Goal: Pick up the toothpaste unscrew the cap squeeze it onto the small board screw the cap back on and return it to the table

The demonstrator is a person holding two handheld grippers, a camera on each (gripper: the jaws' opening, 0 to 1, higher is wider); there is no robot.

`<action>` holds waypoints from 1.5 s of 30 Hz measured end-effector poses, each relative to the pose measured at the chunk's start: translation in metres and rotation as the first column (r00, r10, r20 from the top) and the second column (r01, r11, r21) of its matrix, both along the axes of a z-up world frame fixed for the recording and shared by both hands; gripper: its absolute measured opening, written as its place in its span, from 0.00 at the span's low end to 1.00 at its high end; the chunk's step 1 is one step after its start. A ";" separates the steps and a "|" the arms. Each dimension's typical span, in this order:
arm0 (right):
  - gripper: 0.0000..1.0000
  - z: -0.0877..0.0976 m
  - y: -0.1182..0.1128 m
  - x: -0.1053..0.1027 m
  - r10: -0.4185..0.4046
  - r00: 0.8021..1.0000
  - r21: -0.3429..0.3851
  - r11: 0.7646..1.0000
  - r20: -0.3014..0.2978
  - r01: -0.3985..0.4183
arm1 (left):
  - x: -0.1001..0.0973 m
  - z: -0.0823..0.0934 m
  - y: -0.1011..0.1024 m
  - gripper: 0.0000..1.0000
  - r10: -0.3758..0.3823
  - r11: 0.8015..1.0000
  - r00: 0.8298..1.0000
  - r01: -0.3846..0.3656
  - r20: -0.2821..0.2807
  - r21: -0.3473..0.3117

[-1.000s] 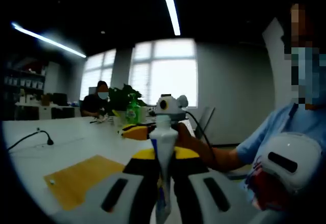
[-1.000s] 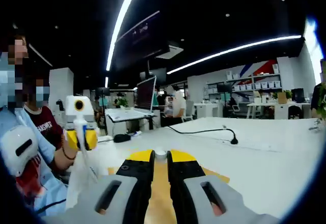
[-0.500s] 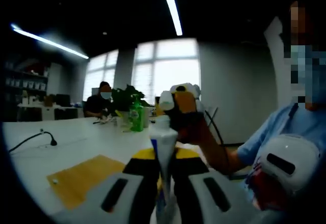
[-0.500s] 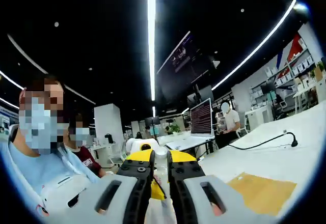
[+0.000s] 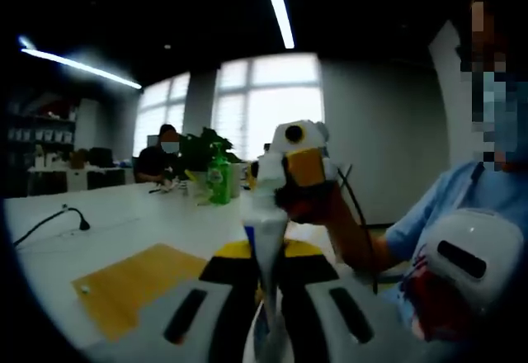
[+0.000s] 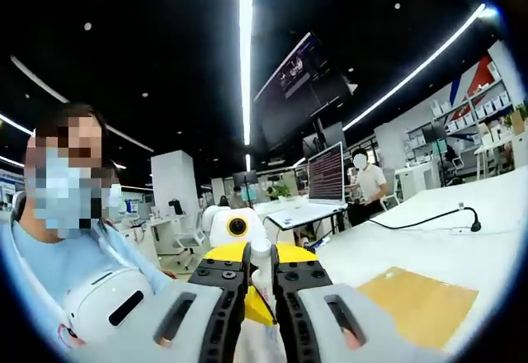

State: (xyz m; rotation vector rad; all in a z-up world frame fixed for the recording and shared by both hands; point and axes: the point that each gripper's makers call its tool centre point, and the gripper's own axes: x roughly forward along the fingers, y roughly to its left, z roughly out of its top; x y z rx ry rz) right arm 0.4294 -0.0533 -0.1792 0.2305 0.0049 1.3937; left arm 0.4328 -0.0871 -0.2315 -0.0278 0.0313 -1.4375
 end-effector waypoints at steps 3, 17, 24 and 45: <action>0.09 0.000 -0.002 -0.003 -0.016 0.999 -0.032 0.999 0.039 0.018 | -0.001 0.000 0.000 0.08 0.007 1.000 1.000 -0.007 0.016 0.010; 0.09 -0.012 0.002 -0.007 0.028 1.000 -0.062 0.998 -0.009 -0.028 | -0.012 -0.009 -0.002 0.08 -0.021 0.997 1.000 0.020 0.004 0.076; 0.09 -0.015 0.003 -0.012 -0.017 0.996 -0.121 0.992 0.090 0.028 | -0.008 -0.010 0.000 0.08 0.056 0.989 0.992 -0.070 0.113 0.129; 0.10 -0.011 -0.002 0.010 -0.187 0.972 -0.113 0.972 0.143 0.204 | 0.009 -0.011 0.002 0.08 0.104 0.992 0.994 -0.105 0.024 0.070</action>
